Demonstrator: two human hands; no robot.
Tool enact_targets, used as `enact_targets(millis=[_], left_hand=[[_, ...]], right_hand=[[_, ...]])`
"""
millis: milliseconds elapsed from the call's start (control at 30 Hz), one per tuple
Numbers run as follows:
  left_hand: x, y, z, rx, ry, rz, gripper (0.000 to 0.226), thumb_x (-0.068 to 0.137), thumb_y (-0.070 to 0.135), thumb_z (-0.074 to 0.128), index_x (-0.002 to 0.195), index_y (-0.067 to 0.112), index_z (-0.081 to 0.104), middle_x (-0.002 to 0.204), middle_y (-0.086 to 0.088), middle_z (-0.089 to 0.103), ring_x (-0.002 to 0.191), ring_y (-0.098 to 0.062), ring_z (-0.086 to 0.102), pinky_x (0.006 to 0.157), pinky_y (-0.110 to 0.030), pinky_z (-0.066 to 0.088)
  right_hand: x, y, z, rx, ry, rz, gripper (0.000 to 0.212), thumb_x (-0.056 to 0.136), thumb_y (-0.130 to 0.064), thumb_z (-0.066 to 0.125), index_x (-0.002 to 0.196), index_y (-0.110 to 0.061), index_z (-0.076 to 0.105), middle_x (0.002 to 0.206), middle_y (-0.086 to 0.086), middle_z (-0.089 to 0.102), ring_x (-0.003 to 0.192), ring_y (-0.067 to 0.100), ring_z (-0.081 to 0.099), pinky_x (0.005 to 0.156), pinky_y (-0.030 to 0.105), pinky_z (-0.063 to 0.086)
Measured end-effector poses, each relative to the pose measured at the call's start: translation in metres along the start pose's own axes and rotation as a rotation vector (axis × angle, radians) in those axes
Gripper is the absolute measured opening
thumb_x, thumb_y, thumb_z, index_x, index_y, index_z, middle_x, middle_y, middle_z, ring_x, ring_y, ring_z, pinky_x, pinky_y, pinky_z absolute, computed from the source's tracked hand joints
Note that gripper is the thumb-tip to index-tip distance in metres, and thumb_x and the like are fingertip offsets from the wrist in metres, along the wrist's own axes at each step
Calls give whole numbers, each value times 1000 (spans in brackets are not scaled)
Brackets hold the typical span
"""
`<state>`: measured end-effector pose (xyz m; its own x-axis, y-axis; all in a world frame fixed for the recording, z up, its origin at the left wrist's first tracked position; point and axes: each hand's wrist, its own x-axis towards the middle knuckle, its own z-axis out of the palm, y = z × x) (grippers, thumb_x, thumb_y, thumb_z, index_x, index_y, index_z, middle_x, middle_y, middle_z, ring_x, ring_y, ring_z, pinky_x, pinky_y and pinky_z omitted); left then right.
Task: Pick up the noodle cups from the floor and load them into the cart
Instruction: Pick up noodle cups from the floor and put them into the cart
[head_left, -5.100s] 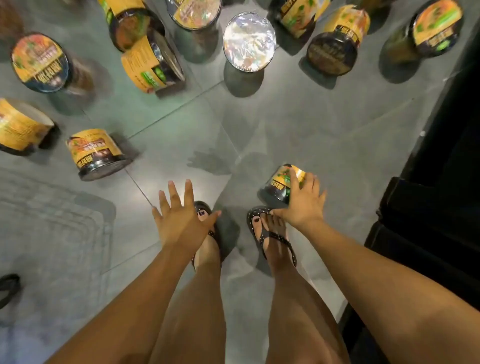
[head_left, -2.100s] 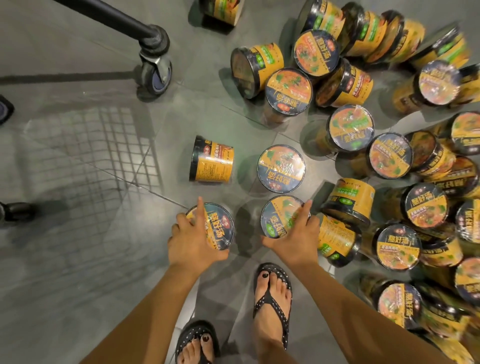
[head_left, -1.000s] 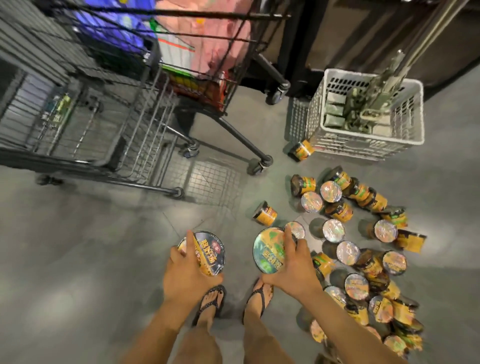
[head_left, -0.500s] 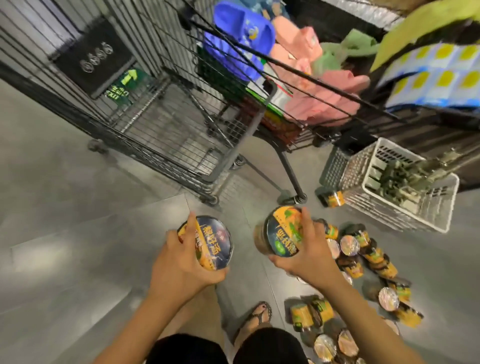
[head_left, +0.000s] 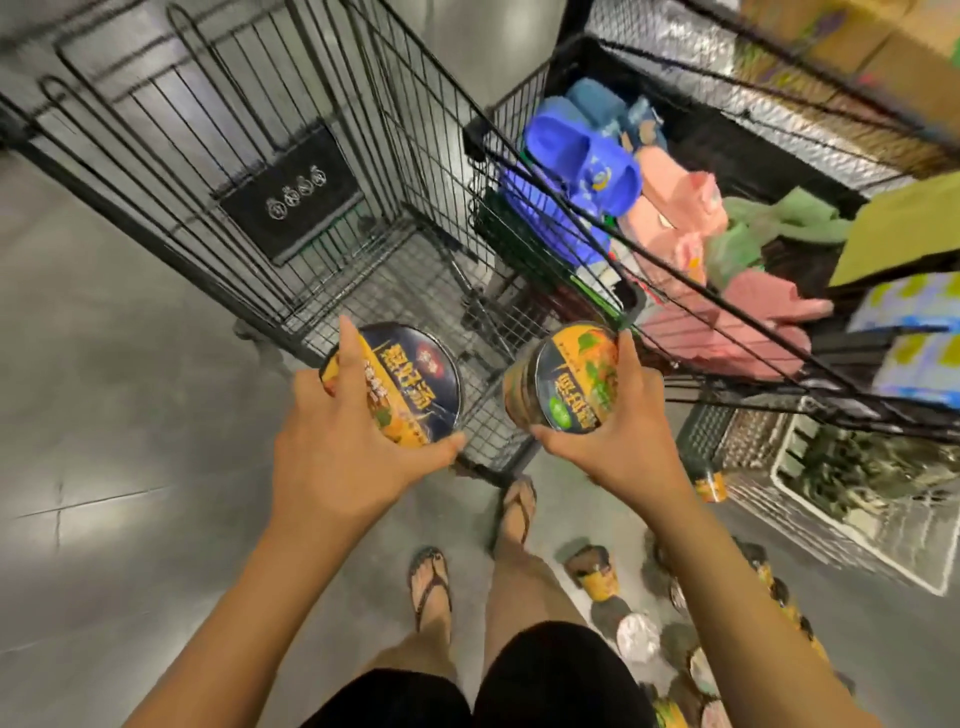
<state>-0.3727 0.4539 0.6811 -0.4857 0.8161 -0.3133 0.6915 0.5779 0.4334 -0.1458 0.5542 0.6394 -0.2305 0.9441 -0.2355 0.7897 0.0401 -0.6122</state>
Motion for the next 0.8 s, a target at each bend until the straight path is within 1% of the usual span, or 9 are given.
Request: enact_targets(millis=[33,100,200,300,400,533,667,733,800], left_hand=[[13,3,-2,-5,17,-11,135,50,82,66,149,40,-17,128,-10,32,109,-34,49,84,-39,46],[40,8,-4,-12,49,-39,135,51,83,66,149,40,-15,127,-10,33,106,-34,50,83,-38,46],[83,13,-1,25,108,-64,137,50,84,67,151,36,-11,123,-12,35,100,-32,51,77,-35,45],[128,17,7,33,101,-176,138,50,83,69,152,32,-8,126,-16,37,106,-35,52,84,-39,47],[173,17,22,-19,73,-324,140,48,83,69,152,32,-10,132,-18,36,114,-38,50,91,-41,45],[234,-4,53,-68,31,-491,140,52,81,70,152,31,-13,134,-19,33,115,-38,48,90,-41,47],[289,-37,88,-173,59,-664,140,50,79,72,151,33,-12,137,-23,32,115,-41,49,95,-48,48],[314,-56,107,-189,67,-718,139,49,80,71,149,35,-13,137,-25,33,114,-43,49,95,-51,47],[335,-73,124,-181,46,-733,136,52,81,69,150,34,-14,137,-24,34,115,-43,49,94,-50,48]], right_hand=[[14,-4,1,-5,-4,-15,136,52,-53,86,155,-20,3,127,8,34,124,27,36,104,37,37],[46,-11,2,-23,-9,-55,135,52,-50,88,155,-15,8,126,13,36,123,29,36,106,31,31],[101,-26,7,-56,-45,-123,134,50,-50,89,154,-11,14,129,19,38,125,32,38,108,32,28],[158,-41,15,-120,-151,-194,136,49,-56,87,154,-13,11,126,15,39,122,31,39,105,33,31],[210,-54,32,-178,-270,-214,137,49,-62,83,154,-19,7,127,10,37,121,28,42,99,36,40],[276,-66,76,-289,-395,-231,136,54,-66,79,154,-21,-1,134,12,31,125,31,40,97,39,43],[331,-73,138,-334,-468,-259,132,57,-59,80,154,-19,0,140,17,26,129,38,35,101,43,40],[357,-72,172,-339,-497,-239,130,61,-56,81,154,-19,-1,143,19,23,132,39,31,102,44,39],[382,-71,208,-336,-487,-232,130,61,-59,81,154,-19,-1,142,19,24,129,40,35,101,44,42]])
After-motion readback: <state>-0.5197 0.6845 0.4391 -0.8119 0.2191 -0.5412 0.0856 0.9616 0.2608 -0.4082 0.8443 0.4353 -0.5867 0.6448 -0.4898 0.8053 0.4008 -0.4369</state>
